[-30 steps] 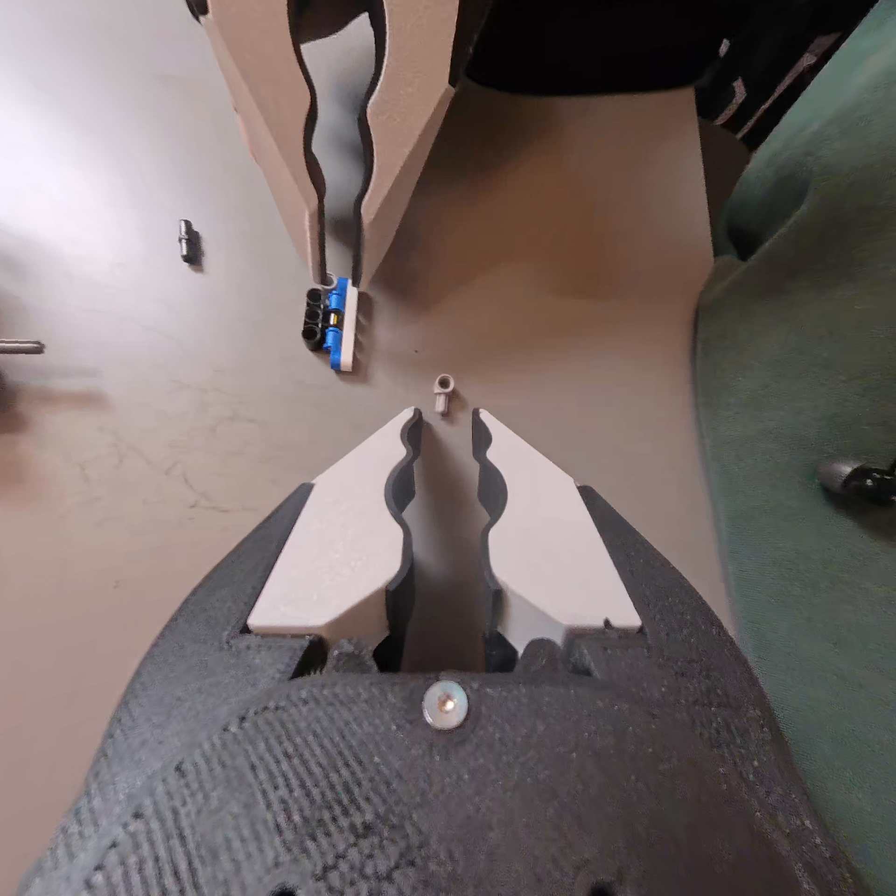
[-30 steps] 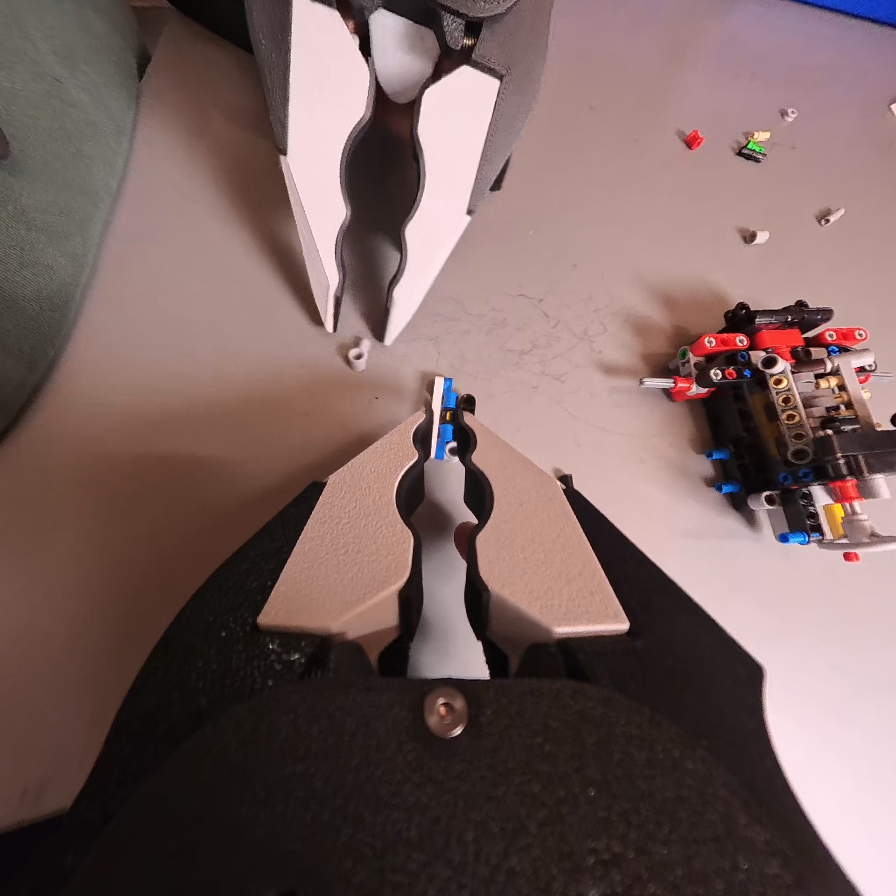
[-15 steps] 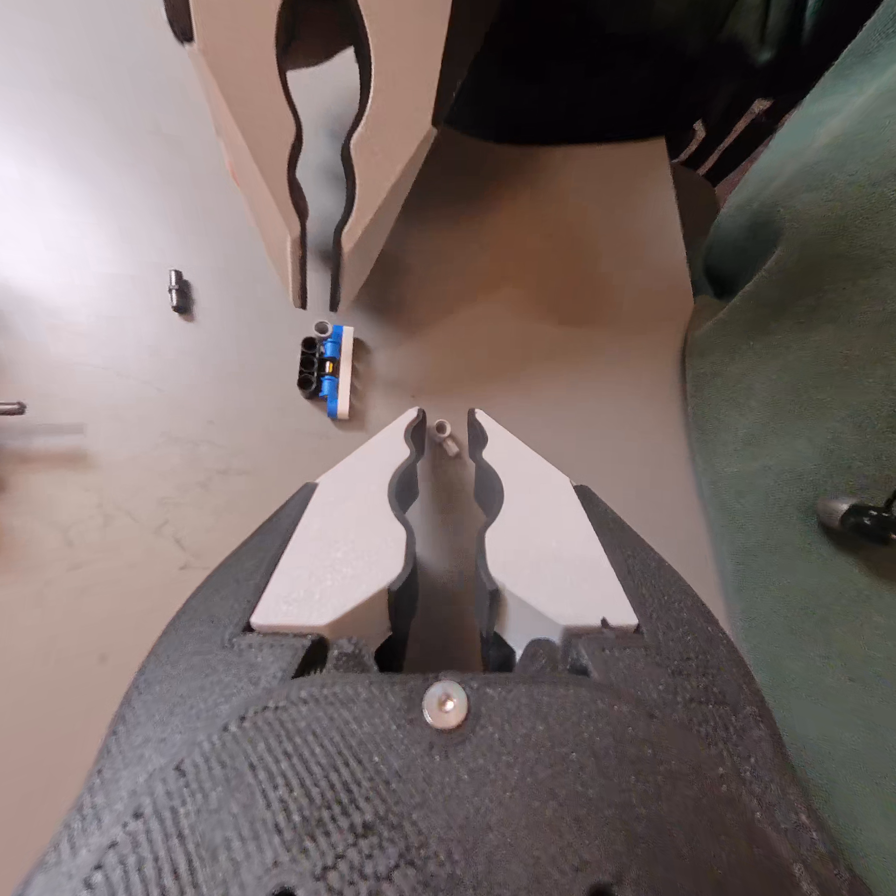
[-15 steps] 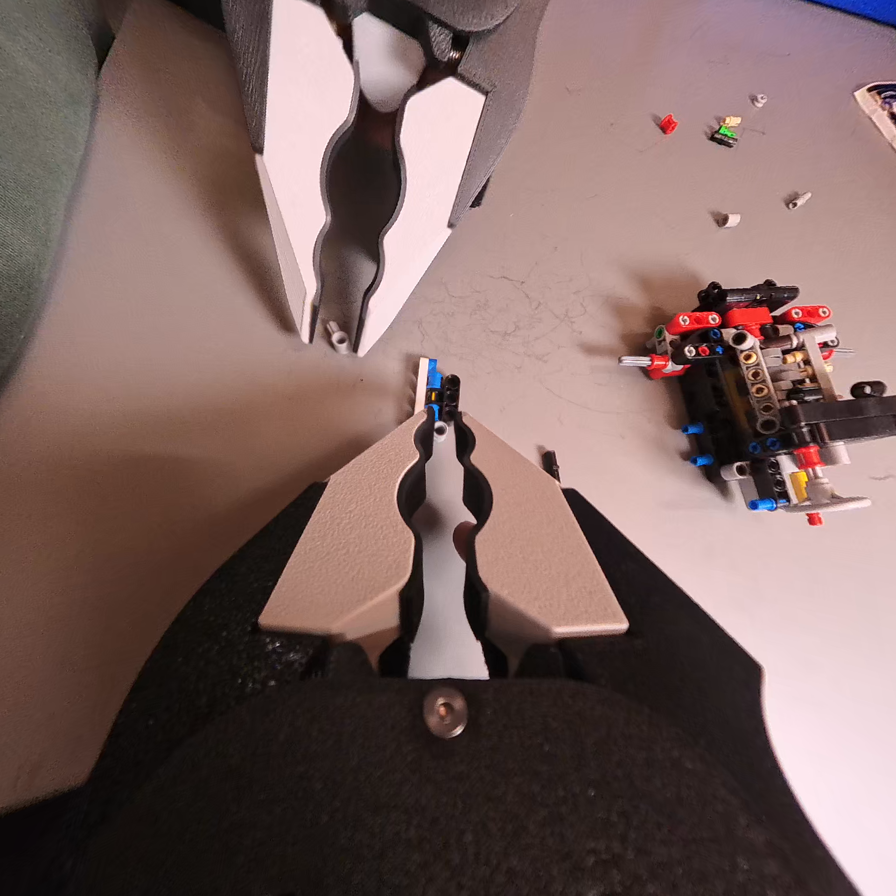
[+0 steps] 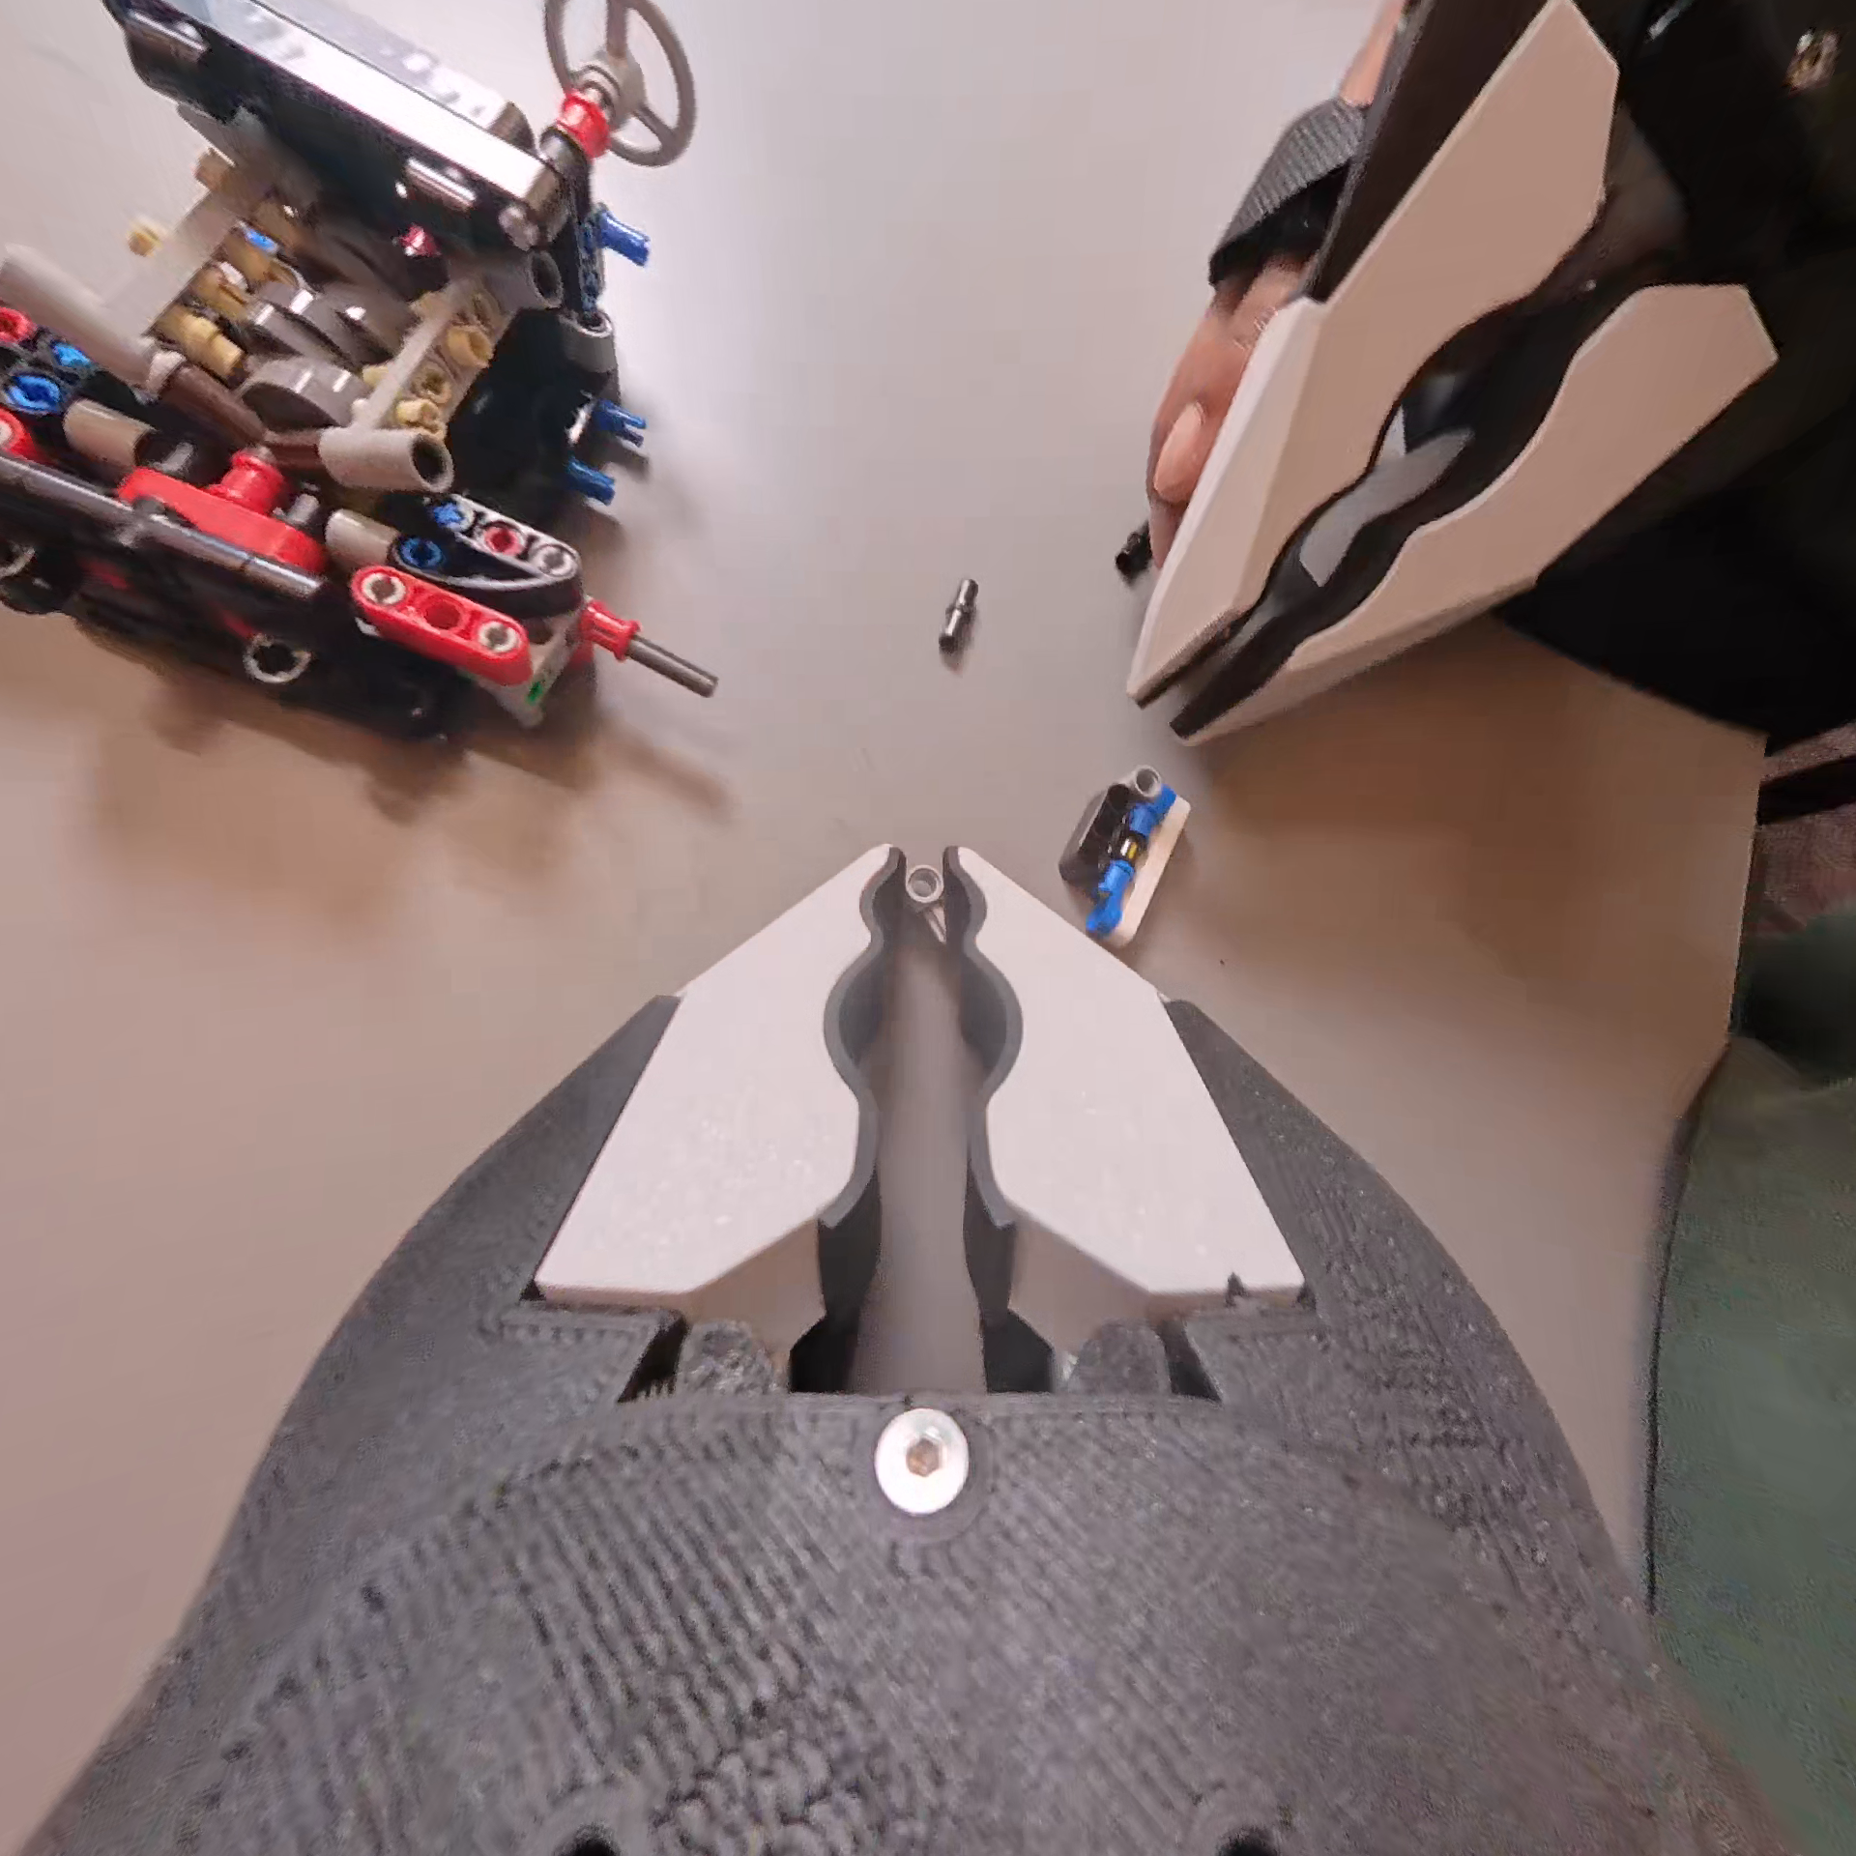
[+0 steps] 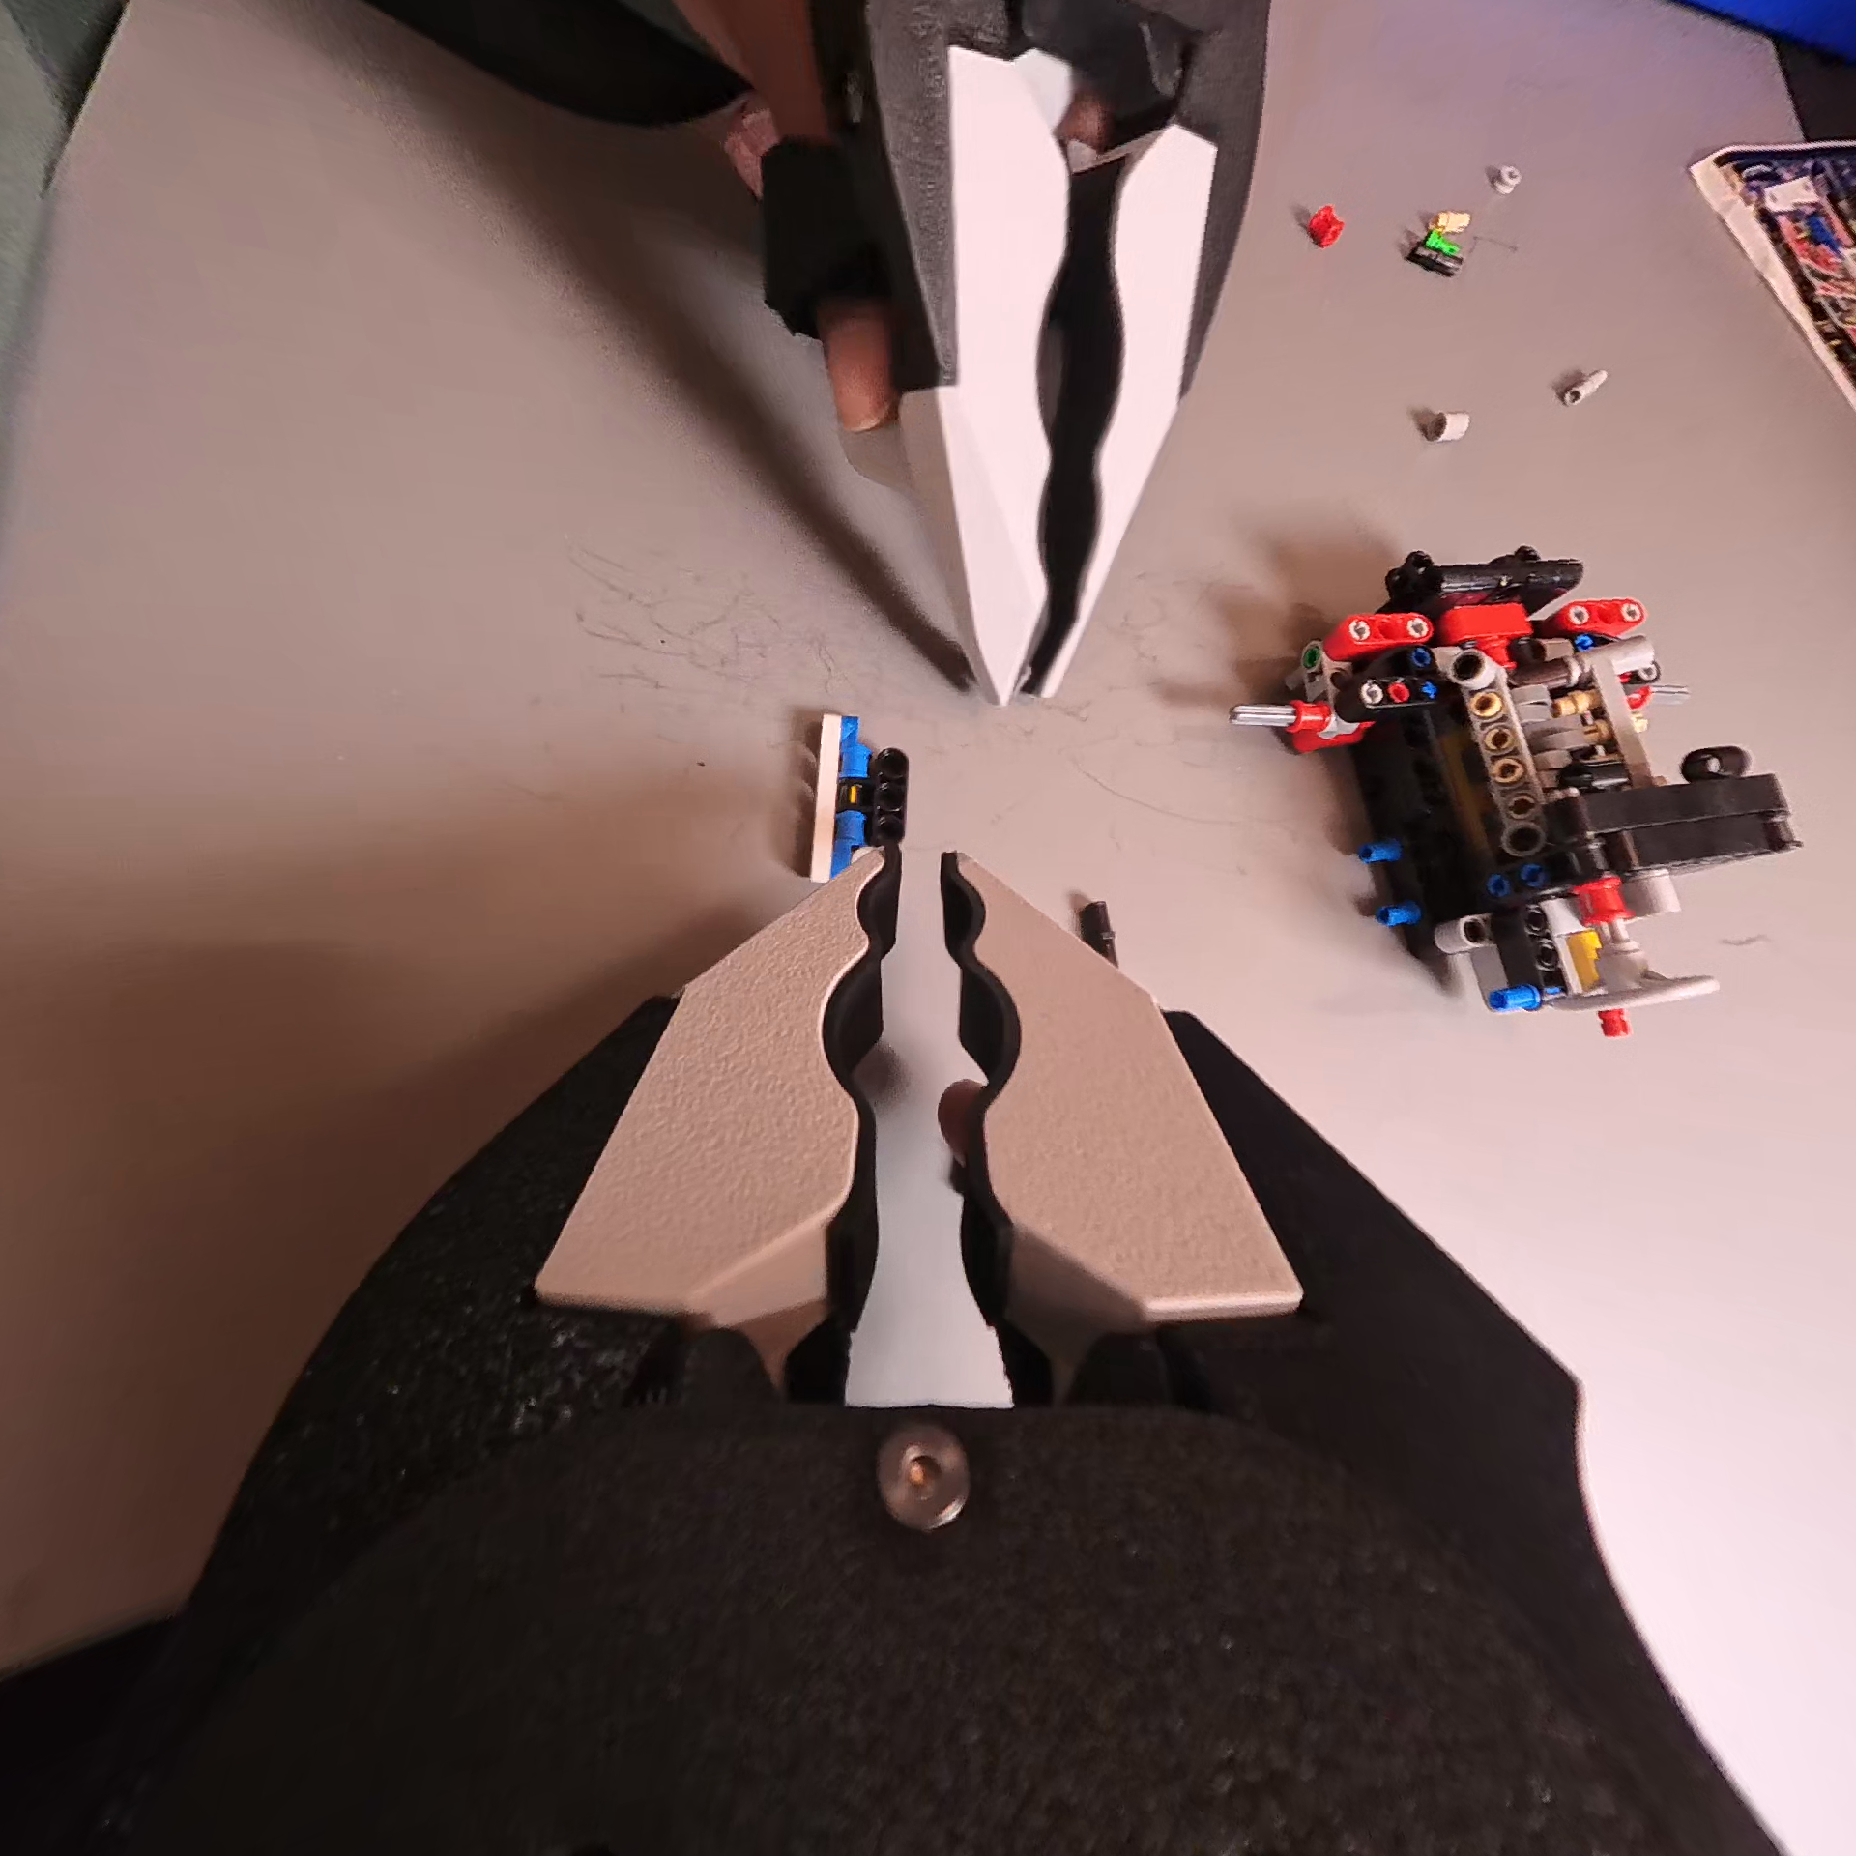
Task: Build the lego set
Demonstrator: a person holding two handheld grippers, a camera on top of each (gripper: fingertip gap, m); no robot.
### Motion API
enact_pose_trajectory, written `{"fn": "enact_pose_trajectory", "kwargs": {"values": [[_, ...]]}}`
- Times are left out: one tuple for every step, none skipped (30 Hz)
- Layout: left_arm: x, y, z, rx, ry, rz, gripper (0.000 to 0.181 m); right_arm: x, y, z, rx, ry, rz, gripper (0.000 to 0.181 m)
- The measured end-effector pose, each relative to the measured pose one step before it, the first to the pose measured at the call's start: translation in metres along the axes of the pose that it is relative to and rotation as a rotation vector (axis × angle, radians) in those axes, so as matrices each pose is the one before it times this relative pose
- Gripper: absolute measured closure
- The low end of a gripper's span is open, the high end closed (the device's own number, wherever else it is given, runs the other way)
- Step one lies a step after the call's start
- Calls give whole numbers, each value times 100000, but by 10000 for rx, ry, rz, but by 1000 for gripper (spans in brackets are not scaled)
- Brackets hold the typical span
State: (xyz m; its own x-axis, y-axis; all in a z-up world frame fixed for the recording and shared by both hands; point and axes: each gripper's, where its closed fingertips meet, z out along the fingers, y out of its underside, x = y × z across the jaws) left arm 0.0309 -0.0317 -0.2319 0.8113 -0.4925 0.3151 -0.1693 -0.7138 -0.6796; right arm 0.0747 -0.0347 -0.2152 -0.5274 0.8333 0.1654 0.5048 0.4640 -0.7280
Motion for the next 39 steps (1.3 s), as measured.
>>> {"fn": "enact_pose_trajectory", "kwargs": {"values": [[-92, -186, 172, 17, -113, -19, 176, -74, 71, 48, -58, 0, -46, 174], [56, -115, 177, 8, -77, 61, 176, -92, 49, 48, -45, -14, -34, 174], [214, -15, 179, -33, -1, 91, 176, -80, 41, 30, -40, -20, -22, 174], [123, 10, 106, -20, -48, 115, 176, -49, 13, 31, -15, -12, -14, 174], [-1, 22, 30, 5, -94, 111, 176, -49, -15, 24, -2, -17, -5, 174], [-45, 20, 3, 12, -82, 74, 175, -53, 8, 34, -7, -15, -2, 174], [-44, 45, -30, -3, -58, 56, 174, -28, 18, 37, -23, -9, -8, 173], [-64, 26, -49, 2, -53, 24, 173, -28, 37, 30, -23, -2, -13, 173], [-66, 6, -38, 22, -40, 6, 173, -16, 20, 31, -17, -3, -9, 173], [-8, 3, -54, 21, 25, -21, 172, -28, 5, 24, -7, -4, 0, 173], [57, -3, -53, 21, 91, -55, 170, -22, 3, 10, -4, -2, 1, 173], [36, -19, -89, 21, 110, -64, 168, 6, -5, 7, -4, 5, -1, 173], [-72, 25, -125, 5, 81, -76, 167, 10, -9, -10, 5, 10, 1, 173], [-106, 65, -150, -15, 111, -90, 167, 12, -21, 4, 9, 3, 12, 173], [51, 62, -187, -16, 249, -46, 166, 11, -7, -8, 7, 2, 14, 173], [116, -40, -269, 68, 306, 49, 165, 18, 14, -13, 4, 3, 7, 173], [145, 41, -323, 22, 306, 243, 165, 26, 12, -7, -2, 9, 5, 173], [-82, 250, -324, -132, 127, 376, 163, 25, 16, -28, 1, 9, 5, 173], [-85, 547, -237, -313, 92, 451, 163, 4, -6, -27, 8, -2, 5, 173], [99, 556, -147, -306, 162, 425, 163, -1, -20, -20, 18, -7, 1, 173], [-15, 197, -30, -77, 40, 315, 166, -5, -26, -17, 23, -9, 1, 174], [7, 57, 68, -23, 45, 281, 169, -14, -4, 16, 8, -15, 6, 174], [12, 13, 123, -55, 41, 285, 172, -8, 42, 43, -12, -13, 8, 174], [-253, -115, 107, -37, -138, 274, 173, -16, 66, 41, -28, -14, 4, 173], [-148, -90, 114, -73, -64, 336, 173, -59, 84, 55, -40, -26, 1, 173], [-41, -95, 106, -70, 26, 325, 172, -102, 60, 59, -42, -41, -11, 172], [-87, -99, 106, -40, 37, 254, 171, -226, 10, 38, -44, -96, -31, 169], [-46, -85, 77, -20, 116, 224, 169, -328, -73, 41, -22, -142, -27, 165], [-123, -81, 49, -3, 99, 192, 166, -333, -114, 41, -23, -137, -9, 161], [-148, -50, 18, -5, 96, 198, 163, -212, -40, 85, -80, -68, -7, 156], [-105, -6, 3, -14, 111, 240, 163, 1, 77, 128, -152, 65, -41, 153], [-151, 20, -13, -3, 74, 275, 163, 118, 166, 165, -192, 143, -84, 152], [-19, -15, -15, 33, 162, 275, 162, 44, 170, 185, -173, 92, -78, 152], [103, -49, -1, 61, 233, 224, 162, -48, 104, 182, -125, 16, -36, 152], [87, -78, 28, 59, 209, 173, 162, -38, -111, 115, 16, 11, -4, 153], [86, -28, 67, 20, 188, 165, 162, -14, -49, 94, -28, 2, 2, 154], [125, -15, 85, -13, 185, 170, 162, 65, -41, 58, -24, 50, -12, 155], [129, -35, 89, -6, 162, 166, 161, 7, -58, 55, -13, 5, -4, 157], [153, -94, 86, 24, 150, 136, 160, 20, -31, 56, -13, -4, 22, 159]]}}
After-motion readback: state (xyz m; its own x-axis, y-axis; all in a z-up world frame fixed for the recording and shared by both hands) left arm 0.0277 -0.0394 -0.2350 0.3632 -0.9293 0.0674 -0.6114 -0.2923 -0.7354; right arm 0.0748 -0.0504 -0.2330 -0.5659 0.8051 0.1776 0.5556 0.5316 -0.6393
